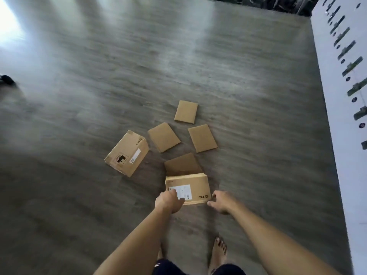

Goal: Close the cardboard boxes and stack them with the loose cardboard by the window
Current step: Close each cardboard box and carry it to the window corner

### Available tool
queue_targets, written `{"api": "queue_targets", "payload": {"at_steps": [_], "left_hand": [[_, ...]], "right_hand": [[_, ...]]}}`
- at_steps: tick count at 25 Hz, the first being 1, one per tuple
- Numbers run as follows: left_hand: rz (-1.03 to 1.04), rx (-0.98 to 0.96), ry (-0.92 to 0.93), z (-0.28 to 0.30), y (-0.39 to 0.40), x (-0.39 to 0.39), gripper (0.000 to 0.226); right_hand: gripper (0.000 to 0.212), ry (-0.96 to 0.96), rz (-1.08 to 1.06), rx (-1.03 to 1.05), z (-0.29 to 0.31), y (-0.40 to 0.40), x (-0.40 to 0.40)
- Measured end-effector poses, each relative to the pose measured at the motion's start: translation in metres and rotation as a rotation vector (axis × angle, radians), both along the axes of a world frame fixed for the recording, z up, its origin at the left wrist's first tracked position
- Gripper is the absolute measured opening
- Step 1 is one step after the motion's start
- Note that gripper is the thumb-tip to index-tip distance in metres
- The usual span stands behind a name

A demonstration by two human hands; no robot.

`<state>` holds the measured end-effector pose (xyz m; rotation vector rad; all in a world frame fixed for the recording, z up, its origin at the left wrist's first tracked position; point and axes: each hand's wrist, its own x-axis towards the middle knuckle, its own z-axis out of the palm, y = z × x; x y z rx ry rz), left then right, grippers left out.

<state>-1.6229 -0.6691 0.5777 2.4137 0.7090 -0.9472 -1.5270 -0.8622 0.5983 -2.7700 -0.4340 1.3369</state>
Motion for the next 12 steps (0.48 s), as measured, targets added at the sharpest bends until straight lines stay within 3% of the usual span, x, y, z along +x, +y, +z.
{"api": "queue_targets", "payload": {"at_steps": [6, 9, 12], "left_hand": [[0.123, 0.132, -0.038, -0.081, 0.018, 0.042, 0.049], [0.149, 0.182, -0.061, -0.170, 0.033, 0.057, 0.053], [0.175, 0.193, -0.088, -0.272, 0.039, 0.059, 0.068]], "right_hand": [[0.044, -0.027, 0.009, 0.021, -0.108, -0.002, 0.062], [0.045, -0.054, -0.022, 0.041, -0.205, 0.000, 0.086], [0.060, -0.075, -0.128, 0.081, -0.305, 0.003, 0.098]]}}
